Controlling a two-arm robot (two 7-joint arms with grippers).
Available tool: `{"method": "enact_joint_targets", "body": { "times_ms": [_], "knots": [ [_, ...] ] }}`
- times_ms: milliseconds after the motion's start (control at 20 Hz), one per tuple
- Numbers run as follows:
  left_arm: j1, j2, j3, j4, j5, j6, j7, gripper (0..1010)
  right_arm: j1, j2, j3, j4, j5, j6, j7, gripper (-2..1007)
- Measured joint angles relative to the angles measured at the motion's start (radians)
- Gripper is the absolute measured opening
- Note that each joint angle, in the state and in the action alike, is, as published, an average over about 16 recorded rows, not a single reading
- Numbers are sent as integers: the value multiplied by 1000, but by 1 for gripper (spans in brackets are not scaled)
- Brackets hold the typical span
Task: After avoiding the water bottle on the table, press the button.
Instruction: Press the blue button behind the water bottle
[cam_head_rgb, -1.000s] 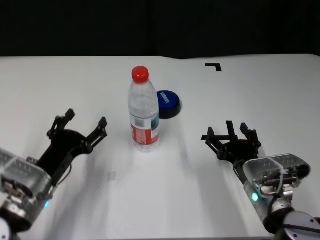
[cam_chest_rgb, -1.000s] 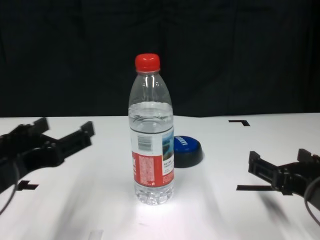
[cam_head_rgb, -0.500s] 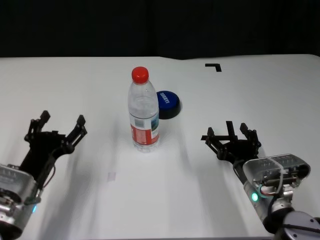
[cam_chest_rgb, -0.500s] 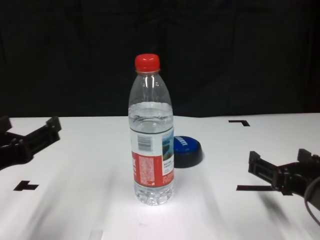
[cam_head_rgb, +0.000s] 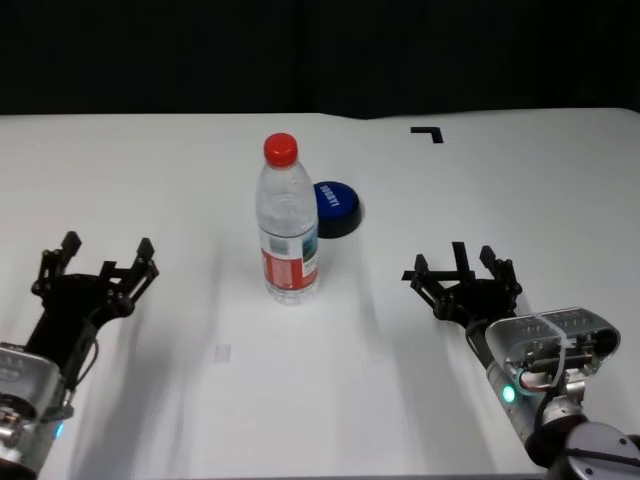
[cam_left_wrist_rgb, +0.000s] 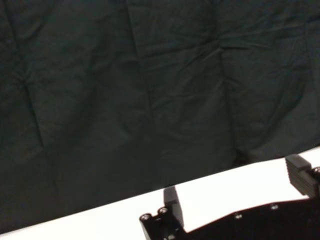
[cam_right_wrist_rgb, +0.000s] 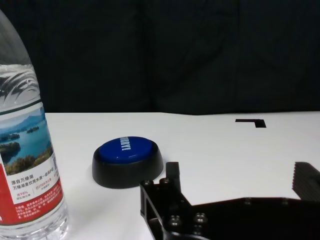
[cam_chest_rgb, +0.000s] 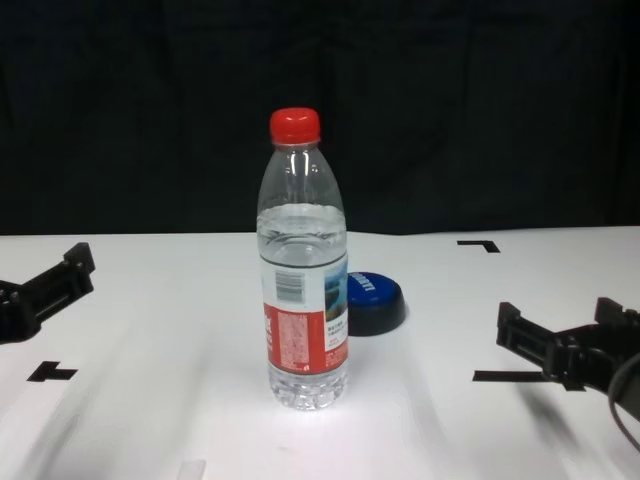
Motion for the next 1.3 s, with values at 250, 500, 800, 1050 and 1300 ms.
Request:
{"method": "enact_joint_targets", "body": {
  "times_ms": [250,500,800,1050,1300],
  "knots": [
    [15,-18,-10,-4,18,-2,3,1003,0,0,0,0,0,0,0,1003],
    [26,-35,-16,-4,31,-2,3,1003,0,0,0,0,0,0,0,1003],
    [27,-48,-19,2,44,0,0,1003,0,0,0,0,0,0,0,1003],
    [16,-51,-19,15,47,3,-8,1003,0,0,0,0,0,0,0,1003],
    [-8,-44,-16,35,47,5,-20,1003,0,0,0,0,0,0,0,1003]
  ]
}}
